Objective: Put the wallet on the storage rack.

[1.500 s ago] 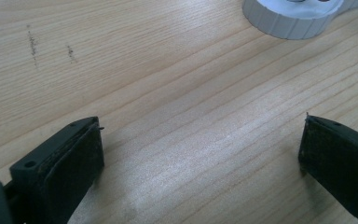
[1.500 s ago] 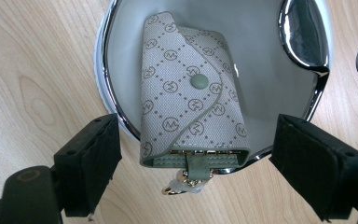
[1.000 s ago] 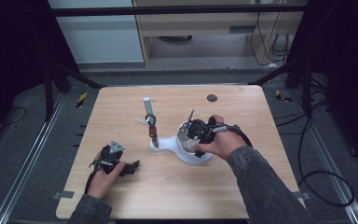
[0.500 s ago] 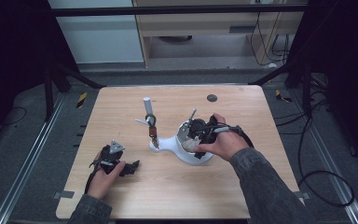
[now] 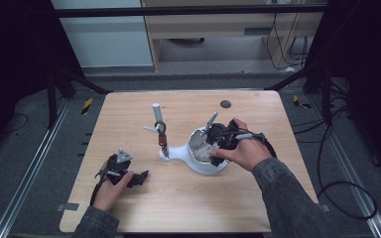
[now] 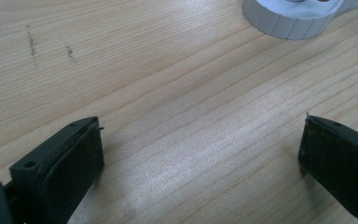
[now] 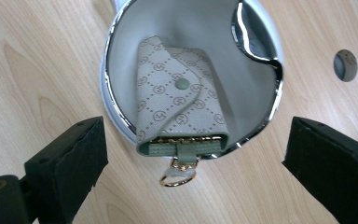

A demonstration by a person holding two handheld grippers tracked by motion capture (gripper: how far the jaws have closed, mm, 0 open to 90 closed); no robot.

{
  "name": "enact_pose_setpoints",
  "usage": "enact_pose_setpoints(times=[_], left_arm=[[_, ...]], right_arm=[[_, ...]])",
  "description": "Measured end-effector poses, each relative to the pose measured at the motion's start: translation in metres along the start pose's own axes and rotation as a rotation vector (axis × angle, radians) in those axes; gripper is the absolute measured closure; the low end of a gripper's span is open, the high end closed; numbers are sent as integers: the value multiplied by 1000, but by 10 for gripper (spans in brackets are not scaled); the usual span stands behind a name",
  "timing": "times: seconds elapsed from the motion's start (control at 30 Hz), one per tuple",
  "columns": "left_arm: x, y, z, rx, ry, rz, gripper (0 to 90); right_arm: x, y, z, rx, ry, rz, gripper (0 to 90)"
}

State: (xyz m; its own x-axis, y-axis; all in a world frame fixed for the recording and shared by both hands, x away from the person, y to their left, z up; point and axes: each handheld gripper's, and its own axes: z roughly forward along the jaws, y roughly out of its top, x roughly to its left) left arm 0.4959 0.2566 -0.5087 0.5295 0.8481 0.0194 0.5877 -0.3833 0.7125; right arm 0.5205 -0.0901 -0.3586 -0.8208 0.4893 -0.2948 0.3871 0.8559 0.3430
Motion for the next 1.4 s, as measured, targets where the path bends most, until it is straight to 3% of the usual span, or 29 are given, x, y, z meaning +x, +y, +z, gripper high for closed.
enact_pose_setpoints(times=[0.8, 1.13, 1.4], left_arm=[[-1, 1, 0, 5, 0, 3, 0], [-1, 0, 0, 5, -2, 4, 0], [-1, 0, 0, 4, -2, 3, 0]], right_arm=[[-18, -36, -18, -146, -1, 123, 65], [-26, -63, -28, -244, -87, 197, 77], [-32, -92, -26, -321, -111, 278, 89]])
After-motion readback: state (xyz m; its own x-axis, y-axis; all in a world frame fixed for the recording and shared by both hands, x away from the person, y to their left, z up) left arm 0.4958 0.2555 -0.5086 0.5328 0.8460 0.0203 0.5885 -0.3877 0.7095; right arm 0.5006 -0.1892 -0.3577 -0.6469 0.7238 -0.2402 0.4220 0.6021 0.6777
